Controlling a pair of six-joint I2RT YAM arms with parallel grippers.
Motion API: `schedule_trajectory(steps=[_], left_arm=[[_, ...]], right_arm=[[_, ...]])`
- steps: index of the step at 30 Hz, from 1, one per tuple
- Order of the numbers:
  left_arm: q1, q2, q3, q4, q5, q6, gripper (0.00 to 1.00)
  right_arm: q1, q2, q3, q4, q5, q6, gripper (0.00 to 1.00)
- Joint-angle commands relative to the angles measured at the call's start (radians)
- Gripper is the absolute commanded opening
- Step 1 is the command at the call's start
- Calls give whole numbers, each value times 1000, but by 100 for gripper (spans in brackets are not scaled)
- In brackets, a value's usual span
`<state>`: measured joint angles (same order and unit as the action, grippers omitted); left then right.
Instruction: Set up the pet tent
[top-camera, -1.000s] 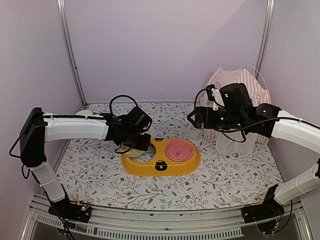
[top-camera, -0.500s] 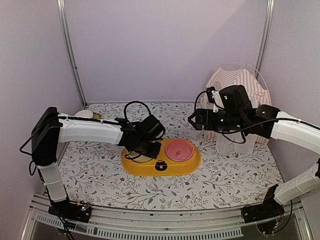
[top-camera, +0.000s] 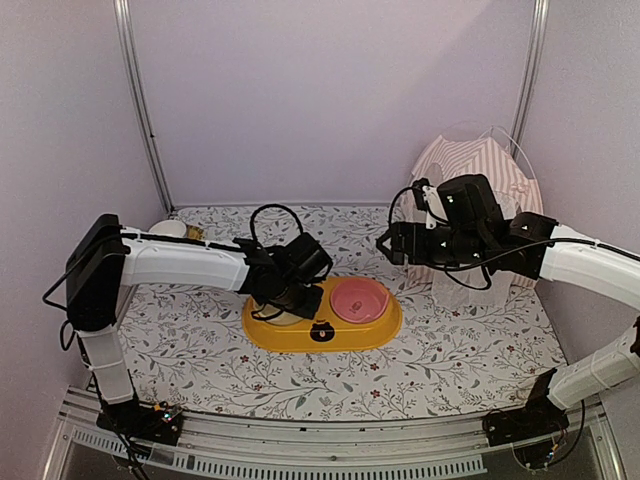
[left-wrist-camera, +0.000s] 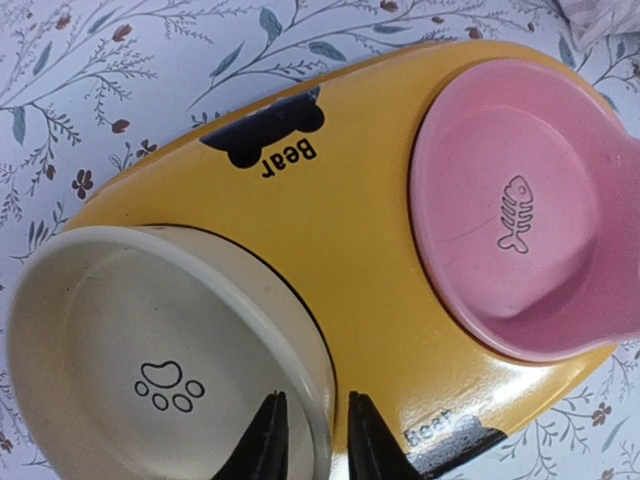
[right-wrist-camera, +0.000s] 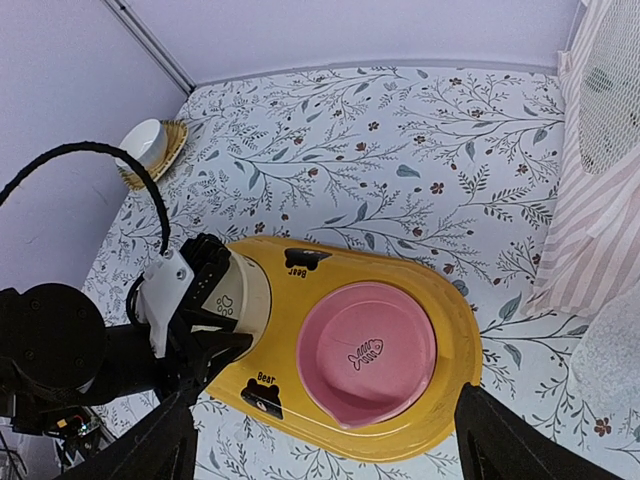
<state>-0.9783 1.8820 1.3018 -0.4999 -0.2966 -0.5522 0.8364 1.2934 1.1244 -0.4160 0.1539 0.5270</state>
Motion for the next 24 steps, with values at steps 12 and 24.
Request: schedule_trajectory(steps=[12, 24], left_arm=[[-14, -98, -36, 44, -26, 1, 50], [65, -116, -103, 138, 101, 6, 48]], right_arm=[[-6, 5, -71, -16, -34, 8, 93], [-6, 24, -89, -28, -55, 22, 93]])
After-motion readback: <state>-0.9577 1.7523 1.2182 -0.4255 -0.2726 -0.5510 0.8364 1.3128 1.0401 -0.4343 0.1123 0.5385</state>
